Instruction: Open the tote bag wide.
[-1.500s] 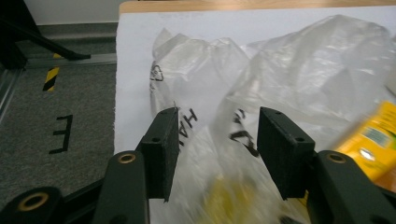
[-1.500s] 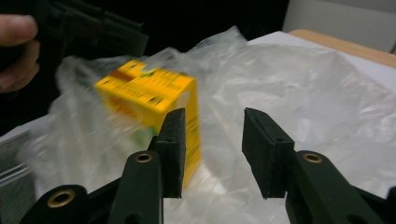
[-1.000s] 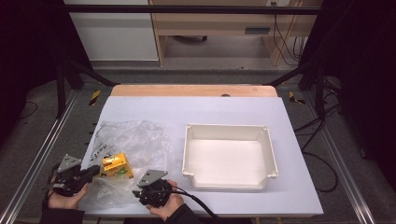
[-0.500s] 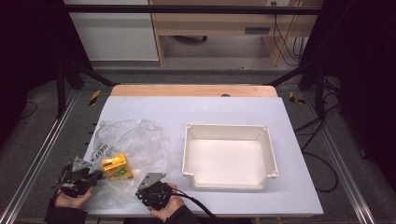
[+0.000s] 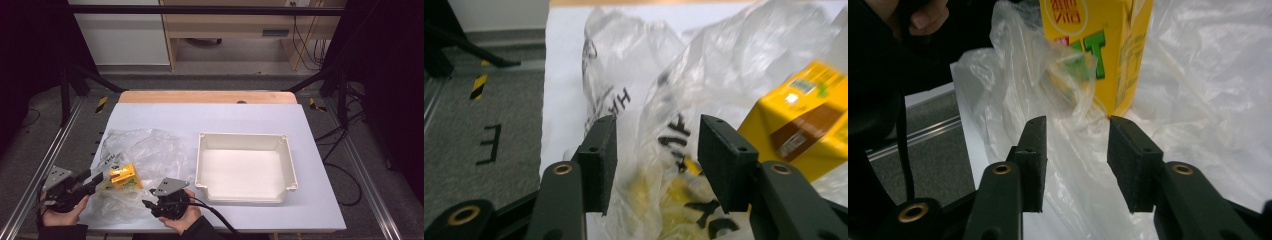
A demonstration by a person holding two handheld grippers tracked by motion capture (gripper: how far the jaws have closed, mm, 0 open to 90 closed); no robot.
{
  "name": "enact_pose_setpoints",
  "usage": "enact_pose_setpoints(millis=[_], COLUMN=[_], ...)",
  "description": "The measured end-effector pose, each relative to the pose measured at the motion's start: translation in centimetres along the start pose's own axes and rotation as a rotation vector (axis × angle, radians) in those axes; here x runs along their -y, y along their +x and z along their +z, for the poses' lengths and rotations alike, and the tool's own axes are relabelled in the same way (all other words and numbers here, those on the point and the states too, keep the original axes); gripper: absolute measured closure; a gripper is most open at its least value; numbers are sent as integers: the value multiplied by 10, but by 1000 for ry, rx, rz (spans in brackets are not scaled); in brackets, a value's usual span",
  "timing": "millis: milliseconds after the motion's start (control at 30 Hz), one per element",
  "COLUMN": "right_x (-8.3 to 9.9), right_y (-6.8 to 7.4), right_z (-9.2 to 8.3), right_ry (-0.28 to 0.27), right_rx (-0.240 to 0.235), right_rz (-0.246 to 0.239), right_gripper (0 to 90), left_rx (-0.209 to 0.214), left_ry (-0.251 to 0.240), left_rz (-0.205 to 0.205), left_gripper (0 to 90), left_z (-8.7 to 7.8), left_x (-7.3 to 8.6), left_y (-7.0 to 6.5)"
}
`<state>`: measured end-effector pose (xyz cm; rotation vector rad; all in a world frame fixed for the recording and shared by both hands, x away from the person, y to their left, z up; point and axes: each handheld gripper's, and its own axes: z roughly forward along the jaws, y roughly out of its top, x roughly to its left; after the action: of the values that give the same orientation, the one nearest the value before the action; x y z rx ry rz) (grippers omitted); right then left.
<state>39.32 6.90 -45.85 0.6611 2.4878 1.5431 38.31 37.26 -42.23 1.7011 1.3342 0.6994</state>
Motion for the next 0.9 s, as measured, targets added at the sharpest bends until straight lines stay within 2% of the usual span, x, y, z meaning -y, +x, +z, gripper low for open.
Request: enact_pose_setpoints(millis=[133,333,567,700,900], right_x=[-9,-26,-38,-40,-27], right_y=[-2,-15,-38,-52,-68], right_z=[-9,-29,-59,-79,-116], right_ry=[-40,-99,-118,-103,-104], right_rx=[18,84,194,240,304], right_rz=[-10,-3,21,24,46], right_gripper=[537,446,343,312,290], left_rx=[43,93,160,215,231], left_ry=[-53,-77,-76,-38,-15], left_rz=[23,74,132,173,209], left_gripper=[472,453,409,375,335], left_z=[-8,-11,-6,1,9], left_x=[-9,-21,-31,-36,-36], left_y=[-3,-11,-19,-20,-24])
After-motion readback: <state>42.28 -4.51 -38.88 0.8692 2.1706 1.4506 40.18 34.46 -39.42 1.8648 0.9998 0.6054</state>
